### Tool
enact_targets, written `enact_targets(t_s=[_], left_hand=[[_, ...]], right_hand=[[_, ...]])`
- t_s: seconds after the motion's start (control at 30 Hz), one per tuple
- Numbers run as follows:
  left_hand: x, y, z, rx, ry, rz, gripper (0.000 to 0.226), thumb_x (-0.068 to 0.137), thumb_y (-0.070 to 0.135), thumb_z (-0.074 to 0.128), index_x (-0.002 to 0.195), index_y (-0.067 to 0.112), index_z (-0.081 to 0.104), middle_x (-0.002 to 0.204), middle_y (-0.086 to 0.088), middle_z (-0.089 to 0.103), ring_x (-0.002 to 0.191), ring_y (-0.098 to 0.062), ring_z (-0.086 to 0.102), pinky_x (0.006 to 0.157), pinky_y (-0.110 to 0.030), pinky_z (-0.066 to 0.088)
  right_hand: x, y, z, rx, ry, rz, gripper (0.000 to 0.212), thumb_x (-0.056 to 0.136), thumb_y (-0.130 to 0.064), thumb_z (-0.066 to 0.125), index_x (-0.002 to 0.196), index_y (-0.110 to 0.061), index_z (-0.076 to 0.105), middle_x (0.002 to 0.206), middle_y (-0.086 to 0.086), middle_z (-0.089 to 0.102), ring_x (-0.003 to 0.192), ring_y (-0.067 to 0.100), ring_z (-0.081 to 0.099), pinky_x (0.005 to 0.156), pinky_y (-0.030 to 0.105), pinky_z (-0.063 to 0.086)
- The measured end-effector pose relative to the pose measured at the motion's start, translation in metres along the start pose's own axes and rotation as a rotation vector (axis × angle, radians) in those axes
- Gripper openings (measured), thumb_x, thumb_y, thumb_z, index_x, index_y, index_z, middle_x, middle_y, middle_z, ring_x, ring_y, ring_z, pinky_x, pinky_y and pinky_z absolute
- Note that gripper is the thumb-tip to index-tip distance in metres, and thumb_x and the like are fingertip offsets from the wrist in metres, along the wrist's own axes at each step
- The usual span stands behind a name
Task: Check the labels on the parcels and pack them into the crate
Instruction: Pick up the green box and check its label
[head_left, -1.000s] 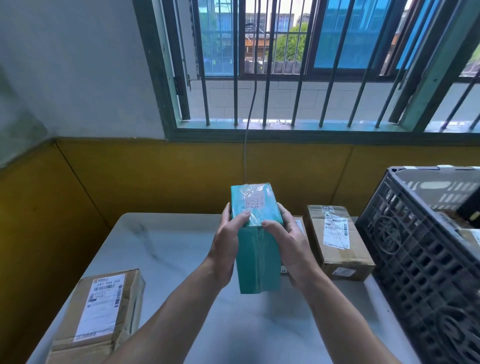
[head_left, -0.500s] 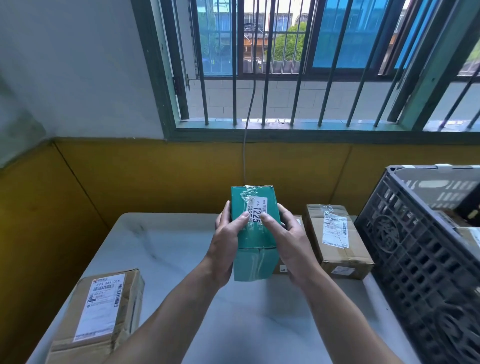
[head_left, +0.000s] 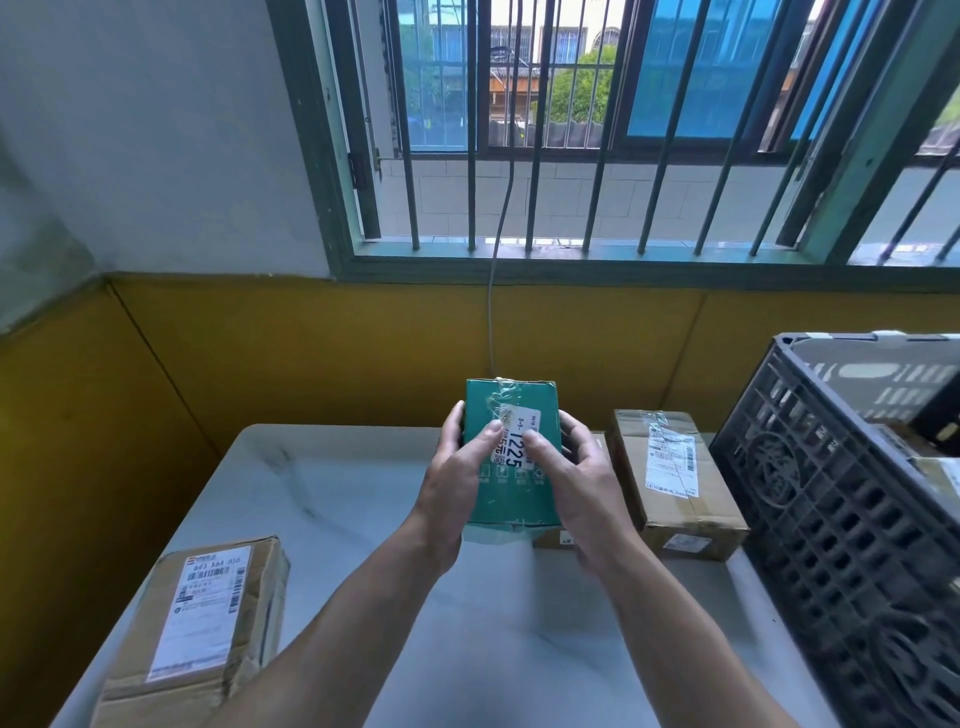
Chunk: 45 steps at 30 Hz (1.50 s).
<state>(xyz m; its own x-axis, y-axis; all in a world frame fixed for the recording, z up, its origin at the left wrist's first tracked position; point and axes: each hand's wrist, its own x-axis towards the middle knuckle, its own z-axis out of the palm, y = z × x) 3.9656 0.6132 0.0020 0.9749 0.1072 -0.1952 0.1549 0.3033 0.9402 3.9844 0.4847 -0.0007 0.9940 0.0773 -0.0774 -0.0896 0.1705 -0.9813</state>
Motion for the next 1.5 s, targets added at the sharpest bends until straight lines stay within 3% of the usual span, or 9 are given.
enact_targets(t_s=[0.33,0.47,0.57,0.73,0.9,1.17,1.3,1.4,1.5], left_hand=[[0.002,0.005,0.004,-0.048,0.073,-0.004,0.045,0.101,0.045,0.056,0.138,0.030,0.034,0.117,-0.015,0.071,0.099,-0.031,0.073,0.083,-0.052,0.061],[0.002,0.002,0.007,-0.048,0.082,0.021,0.064,0.100,0.051,0.054,0.153,0.024,0.031,0.132,-0.017,0.065,0.116,-0.038,0.068,0.094,-0.058,0.057],[0.001,0.002,0.008,-0.043,0.066,0.024,0.068,0.095,0.058,0.052,0.150,0.021,0.038,0.131,-0.021,0.065,0.115,-0.041,0.068,0.091,-0.056,0.059],[-0.004,0.004,0.008,-0.076,0.011,0.031,0.005,0.103,0.041,0.051,0.108,0.040,0.052,0.125,-0.023,0.067,0.094,-0.027,0.073,0.074,-0.042,0.062],[-0.003,0.002,0.007,-0.046,0.003,0.041,0.042,0.104,0.048,0.046,0.138,0.024,0.045,0.115,-0.018,0.070,0.090,-0.025,0.071,0.073,-0.041,0.060],[-0.004,0.004,0.004,-0.039,0.039,0.022,0.049,0.106,0.024,0.044,0.152,0.024,0.027,0.134,-0.013,0.064,0.105,-0.028,0.069,0.083,-0.043,0.059],[-0.007,0.007,0.004,-0.028,-0.046,0.056,0.040,0.100,0.020,0.048,0.140,0.020,0.047,0.127,-0.020,0.068,0.094,-0.028,0.070,0.074,-0.040,0.059],[-0.008,0.007,0.003,-0.048,-0.025,0.054,0.064,0.079,0.026,0.060,0.140,0.024,0.043,0.127,-0.017,0.067,0.098,-0.029,0.069,0.077,-0.040,0.059],[-0.006,0.005,0.003,-0.066,-0.005,0.041,0.061,0.085,0.027,0.065,0.139,0.022,0.038,0.129,-0.016,0.064,0.097,-0.025,0.071,0.074,-0.036,0.060]], right_hand=[[-0.001,0.005,-0.005,0.018,-0.038,-0.013,0.028,0.094,-0.011,0.067,0.115,-0.029,0.060,0.114,0.005,0.073,0.101,0.017,0.073,0.075,0.032,0.062],[-0.002,0.001,-0.002,0.013,-0.006,-0.018,0.047,0.092,-0.019,0.071,0.137,-0.020,0.055,0.126,0.007,0.068,0.116,0.024,0.067,0.096,0.048,0.057],[-0.002,0.000,-0.003,0.020,-0.026,-0.019,0.041,0.093,-0.013,0.070,0.132,-0.020,0.062,0.119,0.010,0.072,0.109,0.030,0.071,0.095,0.053,0.056],[-0.002,0.004,-0.004,0.015,-0.010,-0.042,0.022,0.094,-0.022,0.069,0.114,-0.028,0.064,0.107,0.001,0.076,0.097,0.017,0.074,0.083,0.039,0.061],[0.000,0.003,-0.001,-0.030,0.070,-0.053,0.016,0.093,-0.033,0.069,0.105,-0.027,0.062,0.101,0.000,0.075,0.091,0.014,0.074,0.079,0.037,0.059],[-0.006,0.001,0.000,-0.065,0.007,-0.050,0.026,0.090,-0.043,0.070,0.111,-0.041,0.055,0.103,-0.014,0.069,0.086,0.002,0.072,0.068,0.023,0.056],[-0.005,-0.002,-0.001,-0.063,0.020,-0.028,0.025,0.088,-0.042,0.072,0.108,-0.038,0.058,0.103,-0.006,0.073,0.082,0.006,0.073,0.064,0.025,0.054],[-0.007,-0.004,0.000,-0.081,0.011,-0.009,0.040,0.071,-0.043,0.061,0.109,-0.032,0.055,0.101,-0.004,0.072,0.072,0.002,0.071,0.058,0.024,0.053],[-0.006,-0.003,-0.001,-0.087,0.026,-0.006,0.041,0.074,-0.043,0.063,0.111,-0.027,0.054,0.102,-0.003,0.069,0.078,0.008,0.070,0.064,0.030,0.053]])
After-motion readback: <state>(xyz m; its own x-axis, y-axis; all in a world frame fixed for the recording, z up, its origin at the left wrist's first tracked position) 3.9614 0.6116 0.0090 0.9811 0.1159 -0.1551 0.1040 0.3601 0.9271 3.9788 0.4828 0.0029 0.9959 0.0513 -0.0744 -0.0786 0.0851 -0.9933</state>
